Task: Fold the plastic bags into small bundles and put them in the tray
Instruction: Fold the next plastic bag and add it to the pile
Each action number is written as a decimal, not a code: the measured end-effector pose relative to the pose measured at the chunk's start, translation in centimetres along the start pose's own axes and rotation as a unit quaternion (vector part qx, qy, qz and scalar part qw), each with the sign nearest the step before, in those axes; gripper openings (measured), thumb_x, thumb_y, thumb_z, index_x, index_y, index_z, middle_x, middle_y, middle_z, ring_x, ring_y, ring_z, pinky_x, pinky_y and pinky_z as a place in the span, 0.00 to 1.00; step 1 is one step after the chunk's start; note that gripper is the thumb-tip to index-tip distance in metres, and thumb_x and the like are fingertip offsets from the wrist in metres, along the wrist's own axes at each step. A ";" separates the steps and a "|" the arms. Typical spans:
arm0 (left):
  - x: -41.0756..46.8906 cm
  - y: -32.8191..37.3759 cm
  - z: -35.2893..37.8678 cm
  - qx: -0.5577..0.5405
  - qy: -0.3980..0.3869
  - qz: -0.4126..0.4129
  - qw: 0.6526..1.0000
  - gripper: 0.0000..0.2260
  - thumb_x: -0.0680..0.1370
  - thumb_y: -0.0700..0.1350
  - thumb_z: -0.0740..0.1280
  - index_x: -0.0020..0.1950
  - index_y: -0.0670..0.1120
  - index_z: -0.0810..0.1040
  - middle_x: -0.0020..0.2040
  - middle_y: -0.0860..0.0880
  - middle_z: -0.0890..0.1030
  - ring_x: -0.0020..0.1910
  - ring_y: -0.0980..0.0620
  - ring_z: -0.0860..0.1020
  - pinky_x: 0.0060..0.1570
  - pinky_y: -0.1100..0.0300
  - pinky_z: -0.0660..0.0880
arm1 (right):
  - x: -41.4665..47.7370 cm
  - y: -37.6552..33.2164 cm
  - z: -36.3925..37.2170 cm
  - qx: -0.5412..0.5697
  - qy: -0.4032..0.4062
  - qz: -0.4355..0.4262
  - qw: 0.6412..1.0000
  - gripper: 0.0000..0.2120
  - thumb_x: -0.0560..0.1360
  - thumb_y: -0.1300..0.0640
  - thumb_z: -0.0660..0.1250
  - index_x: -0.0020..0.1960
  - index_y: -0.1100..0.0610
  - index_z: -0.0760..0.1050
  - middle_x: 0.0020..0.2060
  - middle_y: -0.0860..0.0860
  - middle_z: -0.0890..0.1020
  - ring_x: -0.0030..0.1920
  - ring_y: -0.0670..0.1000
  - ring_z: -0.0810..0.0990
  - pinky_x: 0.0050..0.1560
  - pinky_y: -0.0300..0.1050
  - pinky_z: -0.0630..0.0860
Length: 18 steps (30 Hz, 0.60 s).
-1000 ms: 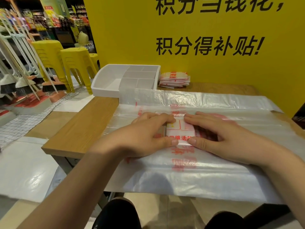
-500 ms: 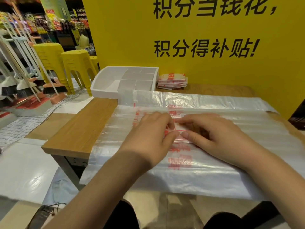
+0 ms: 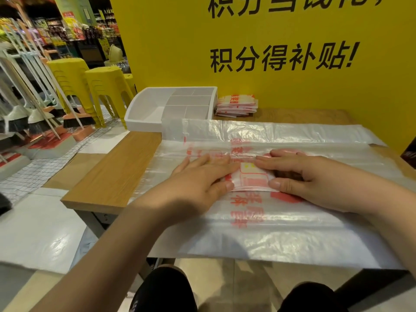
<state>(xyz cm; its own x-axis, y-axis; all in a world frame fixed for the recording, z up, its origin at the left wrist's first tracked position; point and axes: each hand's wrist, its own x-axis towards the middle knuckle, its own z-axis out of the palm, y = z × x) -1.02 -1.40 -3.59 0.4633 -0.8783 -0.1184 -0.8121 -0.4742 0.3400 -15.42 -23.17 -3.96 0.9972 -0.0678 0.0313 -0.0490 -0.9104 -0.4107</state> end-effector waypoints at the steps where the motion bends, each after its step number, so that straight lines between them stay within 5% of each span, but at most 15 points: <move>1: 0.0 0.0 -0.1 -0.005 0.003 0.000 1.000 0.21 0.84 0.58 0.53 0.77 0.68 0.55 0.80 0.64 0.52 0.79 0.58 0.45 0.77 0.55 0.39 | 0.0 -0.3 -0.1 -0.002 0.000 0.005 1.000 0.23 0.75 0.37 0.59 0.69 0.25 0.62 0.71 0.28 0.65 0.73 0.31 0.56 0.70 0.33 0.58; 5: 0.0 -0.3 0.1 -0.022 0.053 0.018 0.998 0.22 0.83 0.56 0.59 0.77 0.65 0.60 0.78 0.60 0.61 0.79 0.52 0.53 0.78 0.47 0.50 | 0.0 -0.9 -0.3 0.004 0.028 0.011 1.000 0.23 0.78 0.45 0.66 0.71 0.34 0.67 0.63 0.36 0.75 0.61 0.39 0.73 0.59 0.32 0.69; 10: -0.2 0.1 -0.4 -0.094 0.117 0.015 0.989 0.24 0.79 0.53 0.69 0.73 0.61 0.67 0.67 0.59 0.71 0.66 0.59 0.68 0.70 0.54 0.68 | 0.0 -1.3 -0.6 0.036 0.058 0.017 0.998 0.24 0.75 0.47 0.73 0.68 0.37 0.71 0.61 0.31 0.74 0.60 0.32 0.72 0.60 0.28 0.69; 14: 0.1 1.0 -1.0 -0.218 0.154 0.029 0.963 0.22 0.78 0.41 0.70 0.68 0.60 0.72 0.61 0.57 0.73 0.52 0.63 0.79 0.46 0.66 0.79 | 0.2 -2.4 -1.0 0.097 0.108 0.029 0.989 0.28 0.70 0.54 0.78 0.65 0.37 0.72 0.59 0.34 0.75 0.56 0.35 0.76 0.57 0.31 0.73; 16: 0.3 1.3 -1.4 -0.264 0.175 0.039 0.948 0.18 0.80 0.38 0.66 0.63 0.58 0.75 0.58 0.55 0.76 0.41 0.62 0.81 0.33 0.68 0.76 | 0.4 -3.0 -1.0 0.114 0.139 0.037 0.983 0.29 0.71 0.58 0.77 0.64 0.37 0.72 0.58 0.36 0.76 0.52 0.37 0.79 0.54 0.34 0.77; 18: 0.4 1.6 -2.2 -0.288 0.177 0.038 0.940 0.16 0.81 0.38 0.65 0.59 0.59 0.76 0.55 0.55 0.79 0.40 0.61 0.82 0.34 0.64 0.79 | 0.5 -3.5 -1.4 0.145 0.168 0.042 0.974 0.26 0.72 0.60 0.75 0.64 0.38 0.74 0.56 0.38 0.79 0.47 0.39 0.81 0.45 0.36 0.79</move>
<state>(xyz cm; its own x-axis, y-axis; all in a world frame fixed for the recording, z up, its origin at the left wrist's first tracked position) -1.34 -2.31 -1.01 0.5834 -0.7844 0.2107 -0.5689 -0.2095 0.7952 -14.81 -20.57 -1.28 0.9131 -0.3118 0.2625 -0.0636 -0.7452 -0.6638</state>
